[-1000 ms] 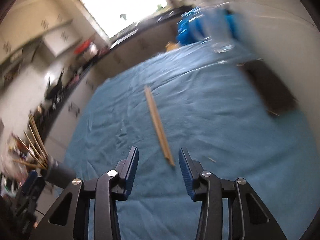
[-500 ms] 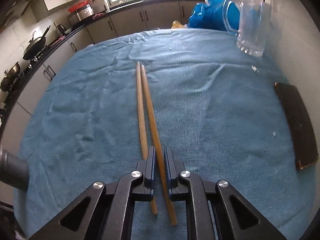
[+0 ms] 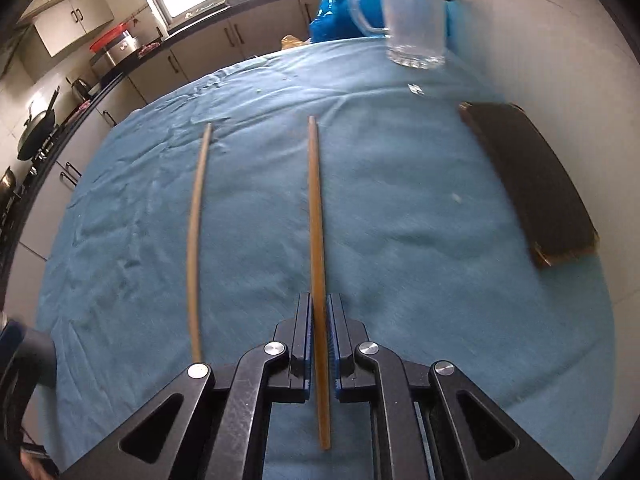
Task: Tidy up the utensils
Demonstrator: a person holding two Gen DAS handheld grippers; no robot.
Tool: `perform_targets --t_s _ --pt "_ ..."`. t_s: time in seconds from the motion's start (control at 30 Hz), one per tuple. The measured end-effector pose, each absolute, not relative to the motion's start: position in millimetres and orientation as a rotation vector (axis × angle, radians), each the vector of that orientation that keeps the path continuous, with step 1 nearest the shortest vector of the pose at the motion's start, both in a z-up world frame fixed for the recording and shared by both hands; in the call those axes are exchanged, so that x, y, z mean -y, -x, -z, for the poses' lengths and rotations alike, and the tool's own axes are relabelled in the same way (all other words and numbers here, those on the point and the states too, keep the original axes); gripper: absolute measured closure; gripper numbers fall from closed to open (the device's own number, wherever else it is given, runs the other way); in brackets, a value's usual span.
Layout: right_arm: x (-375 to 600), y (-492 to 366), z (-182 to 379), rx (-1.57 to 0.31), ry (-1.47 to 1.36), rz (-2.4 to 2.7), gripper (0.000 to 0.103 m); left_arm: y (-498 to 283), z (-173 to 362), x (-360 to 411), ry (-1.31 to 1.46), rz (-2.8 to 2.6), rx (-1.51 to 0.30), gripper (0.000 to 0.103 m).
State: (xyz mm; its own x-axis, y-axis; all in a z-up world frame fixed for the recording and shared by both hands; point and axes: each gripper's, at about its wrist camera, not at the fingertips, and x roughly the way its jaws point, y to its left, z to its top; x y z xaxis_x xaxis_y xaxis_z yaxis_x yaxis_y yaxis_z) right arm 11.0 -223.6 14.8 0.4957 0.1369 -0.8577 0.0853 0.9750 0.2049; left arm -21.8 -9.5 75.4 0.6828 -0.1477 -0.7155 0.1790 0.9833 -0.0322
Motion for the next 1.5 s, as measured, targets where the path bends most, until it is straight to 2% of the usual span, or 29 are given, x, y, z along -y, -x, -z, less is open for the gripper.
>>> perform_targets --t_s 0.23,0.27,0.33,0.37,0.4,0.47,0.53,0.57,0.8,1.03,1.2,1.23,1.27,1.3,1.33,1.37,1.4,1.43,1.5 --pt "243.3 13.2 -13.9 -1.053 -0.267 -0.067 0.095 -34.4 -40.5 61.2 -0.125 0.207 -0.903 0.029" --pt "244.3 14.4 -13.7 -1.053 -0.274 -0.072 0.095 -41.4 -35.3 65.1 -0.128 0.203 -0.925 0.032" --pt "246.5 16.4 -13.2 -1.051 -0.286 -0.081 0.095 -51.0 -26.2 70.4 -0.138 0.193 -0.961 0.046" --pt "246.6 15.7 -12.6 -1.050 -0.290 -0.083 0.095 -54.8 -21.7 72.6 -0.151 0.190 -0.980 0.060" --pt "247.8 15.9 -12.4 -1.048 -0.299 -0.087 0.095 -58.1 -17.7 75.2 -0.161 0.192 -0.997 0.068" --pt "247.8 16.4 -12.0 -1.047 -0.303 -0.089 0.095 -60.3 -16.6 76.0 -0.150 0.191 -0.991 0.073" --pt "246.3 15.6 -12.1 -1.044 -0.300 -0.084 0.095 -60.1 -17.5 77.9 -0.159 0.200 -0.995 0.092" --pt "246.5 16.6 -12.1 -1.043 -0.299 -0.083 0.095 -59.1 -17.8 79.1 -0.171 0.197 -1.000 0.096" --pt "247.7 30.0 -11.9 -1.059 -0.339 -0.083 0.095 -24.0 -18.3 54.0 -0.079 0.263 -1.065 0.097" --pt "243.0 74.0 -12.8 -1.102 -0.306 -0.097 0.095 57.4 -19.5 12.9 -0.023 0.315 -1.135 0.097" --pt "238.8 109.1 -14.7 -1.134 -0.262 -0.089 0.095 103.4 -24.3 2.9 -0.075 0.244 -1.086 0.095" --pt "236.6 114.1 -14.5 -1.136 -0.253 -0.085 0.095 113.8 -28.1 1.3 -0.087 0.226 -1.055 0.094" --pt "233.8 119.1 -15.0 -1.132 -0.234 -0.081 0.095 119.1 -30.6 -0.5 -0.093 0.220 -1.036 0.086" --pt "230.3 124.0 -15.3 -1.128 -0.205 -0.076 0.094 127.4 -35.0 -1.3 -0.108 0.207 -1.005 0.074" --pt "227.6 127.7 -15.7 -1.124 -0.187 -0.072 0.091 134.2 -39.1 -2.2 -0.123 0.191 -0.973 0.068" --pt "227.4 128.0 -16.1 -1.123 -0.179 -0.069 0.082 139.5 -42.9 -3.6 -0.135 0.180 -0.942 0.063" --pt "225.7 130.0 -17.8 -1.117 -0.171 -0.066 0.072 145.2 -47.3 -5.2 -0.149 0.171 -0.913 0.062" --pt "224.7 131.9 -20.1 -1.105 -0.165 -0.065 0.067 149.8 -51.2 -6.2 -0.165 0.162 -0.893 0.061" --pt "222.0 134.7 -25.7 -1.081 -0.131 -0.056 0.066 152.4 -55.7 -6.3 -0.182 0.156 -0.875 0.059"
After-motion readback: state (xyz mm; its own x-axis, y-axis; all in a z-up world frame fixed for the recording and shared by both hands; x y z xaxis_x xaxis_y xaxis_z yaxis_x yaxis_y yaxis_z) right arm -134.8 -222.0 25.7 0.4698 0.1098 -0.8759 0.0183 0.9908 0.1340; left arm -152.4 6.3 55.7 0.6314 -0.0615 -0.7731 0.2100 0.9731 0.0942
